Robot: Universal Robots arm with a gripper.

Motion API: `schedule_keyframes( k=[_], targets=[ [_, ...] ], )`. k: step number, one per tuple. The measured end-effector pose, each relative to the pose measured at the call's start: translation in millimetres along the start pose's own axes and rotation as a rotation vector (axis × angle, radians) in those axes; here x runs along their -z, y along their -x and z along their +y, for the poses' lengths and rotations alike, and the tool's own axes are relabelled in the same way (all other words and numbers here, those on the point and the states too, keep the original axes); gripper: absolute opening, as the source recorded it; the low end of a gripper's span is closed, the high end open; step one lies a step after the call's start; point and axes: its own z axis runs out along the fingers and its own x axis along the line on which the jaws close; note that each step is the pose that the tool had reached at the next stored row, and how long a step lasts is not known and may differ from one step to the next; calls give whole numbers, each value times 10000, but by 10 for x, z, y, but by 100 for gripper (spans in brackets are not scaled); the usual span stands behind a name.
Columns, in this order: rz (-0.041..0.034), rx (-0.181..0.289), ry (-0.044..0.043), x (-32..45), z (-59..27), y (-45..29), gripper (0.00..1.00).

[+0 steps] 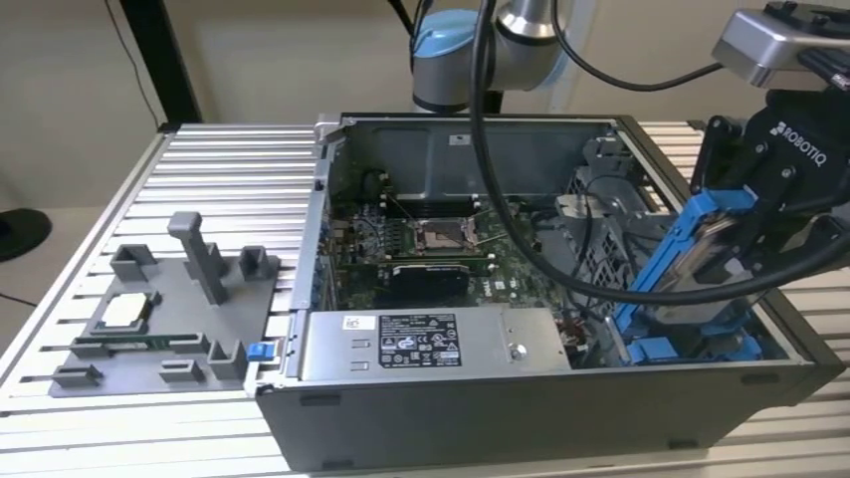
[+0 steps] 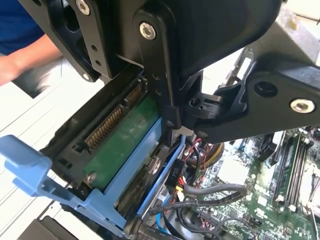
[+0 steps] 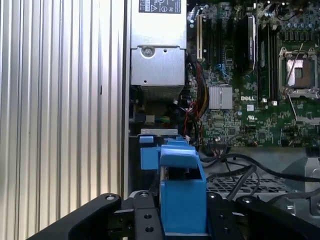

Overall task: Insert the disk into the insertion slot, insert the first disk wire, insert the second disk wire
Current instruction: 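Insert the disk into the insertion slot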

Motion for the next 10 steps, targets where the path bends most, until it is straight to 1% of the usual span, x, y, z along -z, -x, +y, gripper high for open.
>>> schedule_keyframes(
  k=[3,4,5,7,10],
  targets=[
    [-14,-6,217,19,-7,-1,0],
    [3,-14,295,29,-9,-2,0],
    [10,-14,324,33,-14,0,0],
    [3,-14,326,25,-22,0,0],
    [5,-14,332,-22,-51,-2,0]
  ],
)
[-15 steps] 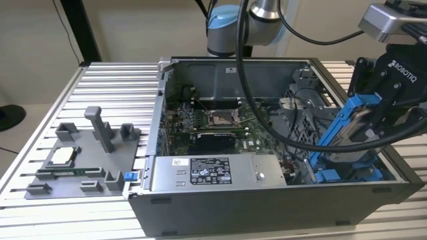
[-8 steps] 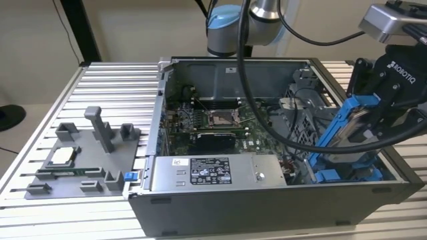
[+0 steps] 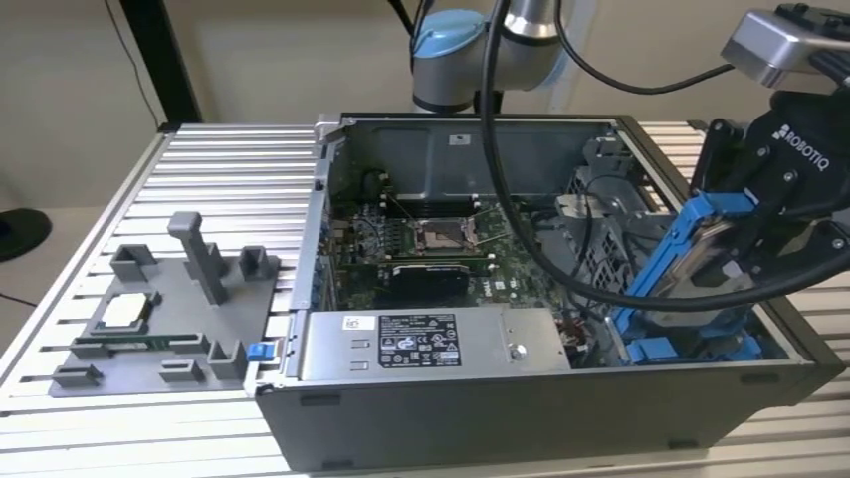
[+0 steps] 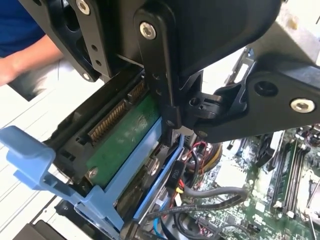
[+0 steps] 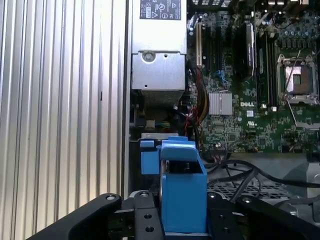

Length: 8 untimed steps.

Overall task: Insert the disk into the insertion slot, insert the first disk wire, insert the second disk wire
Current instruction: 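Insert the disk into the insertion slot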

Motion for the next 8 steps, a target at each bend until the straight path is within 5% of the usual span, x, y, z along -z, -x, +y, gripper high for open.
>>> schedule_keyframes(
  k=[8],
  targets=[
    [3,0,1,-132,-36,-3,0]
  ],
)
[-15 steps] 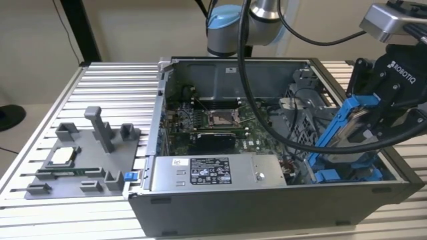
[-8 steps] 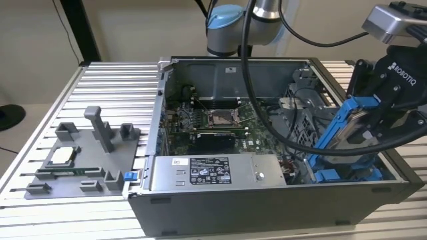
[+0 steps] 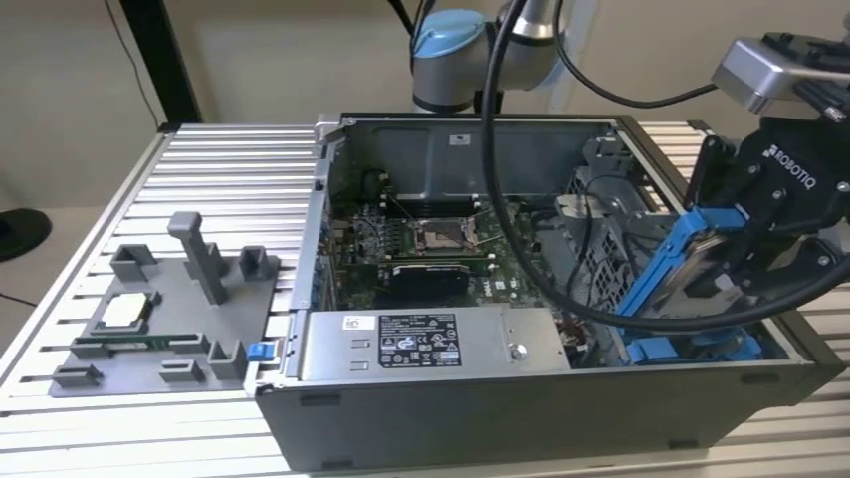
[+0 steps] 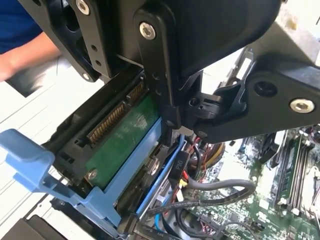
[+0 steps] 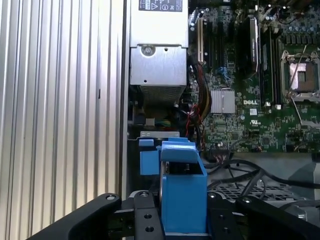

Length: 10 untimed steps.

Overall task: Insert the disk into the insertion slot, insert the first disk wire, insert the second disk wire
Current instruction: 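Insert the disk into the insertion slot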

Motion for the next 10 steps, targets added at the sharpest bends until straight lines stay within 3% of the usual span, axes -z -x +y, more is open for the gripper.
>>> schedule_keyframes(
  k=[10],
  targets=[
    [-18,3,0,-164,-26,-4,0]
  ],
)
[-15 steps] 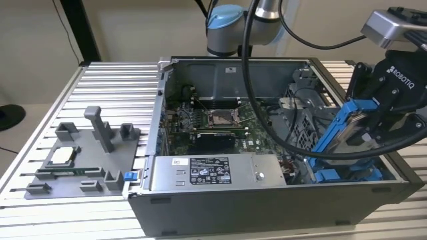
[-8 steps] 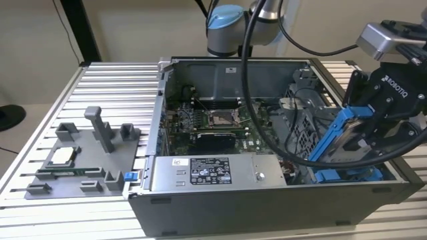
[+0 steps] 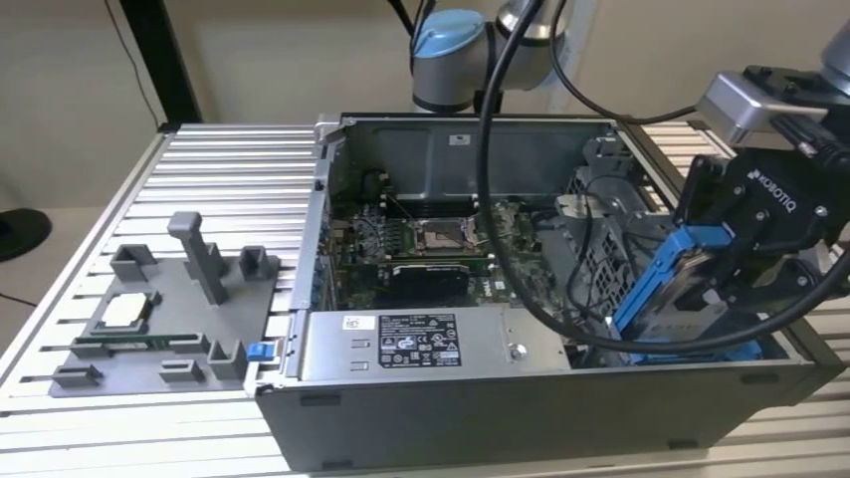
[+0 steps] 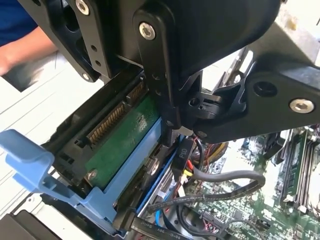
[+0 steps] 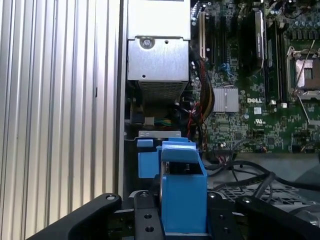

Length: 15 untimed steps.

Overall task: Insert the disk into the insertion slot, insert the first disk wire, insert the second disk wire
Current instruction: 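Insert the disk into the insertion slot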

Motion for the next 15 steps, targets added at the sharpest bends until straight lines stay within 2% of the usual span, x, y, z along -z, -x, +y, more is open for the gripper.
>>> schedule_keyframes(
  k=[14,15],
  targets=[
    [-6,1,-2,-18,-3,0,0],
    [-2,1,-1,-18,-3,0,100]
  ],
)
